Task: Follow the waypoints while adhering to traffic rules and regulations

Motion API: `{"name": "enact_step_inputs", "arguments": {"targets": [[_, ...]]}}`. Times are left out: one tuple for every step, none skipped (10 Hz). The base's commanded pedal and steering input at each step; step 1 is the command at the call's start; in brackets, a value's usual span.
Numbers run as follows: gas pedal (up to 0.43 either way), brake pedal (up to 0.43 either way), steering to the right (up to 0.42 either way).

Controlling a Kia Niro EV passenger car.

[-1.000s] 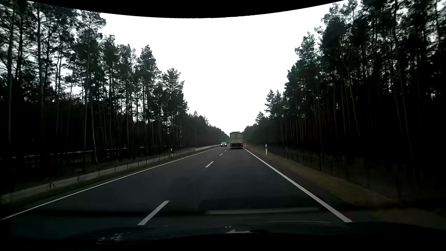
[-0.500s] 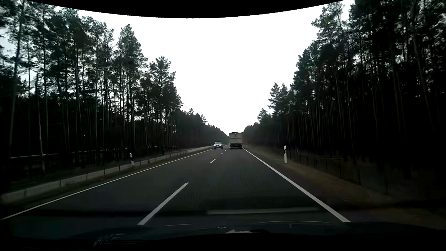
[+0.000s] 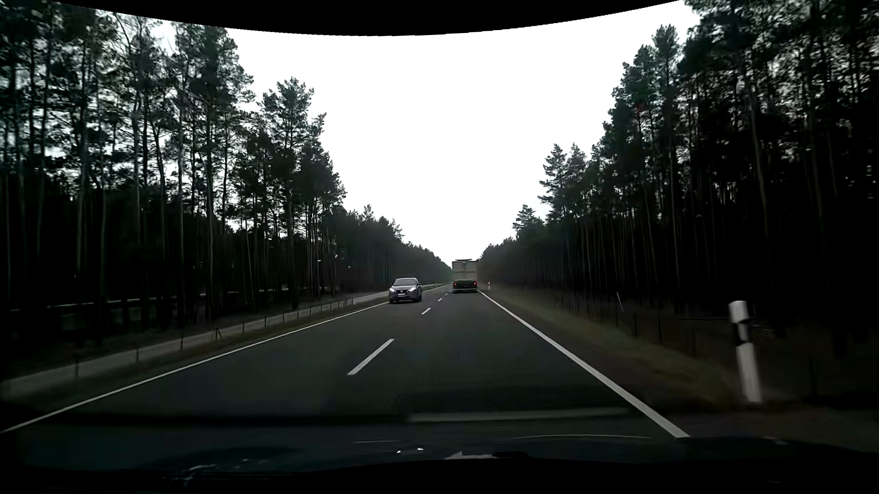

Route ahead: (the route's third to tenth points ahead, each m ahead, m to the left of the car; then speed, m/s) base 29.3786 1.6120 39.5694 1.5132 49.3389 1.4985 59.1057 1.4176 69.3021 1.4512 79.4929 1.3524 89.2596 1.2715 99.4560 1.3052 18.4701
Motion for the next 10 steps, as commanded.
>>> {"name": "enact_step_inputs", "arguments": {"targets": [[0.22,0.0,0.001],[0.22,0.0,0.001],[0.22,0.0,0.001],[0.22,0.0,0.001],[0.22,0.0,0.001],[0.22,0.0,0.001],[0.22,0.0,0.001],[0.22,0.0,0.001],[0.22,0.0,0.001],[0.22,0.0,0.001]]}}
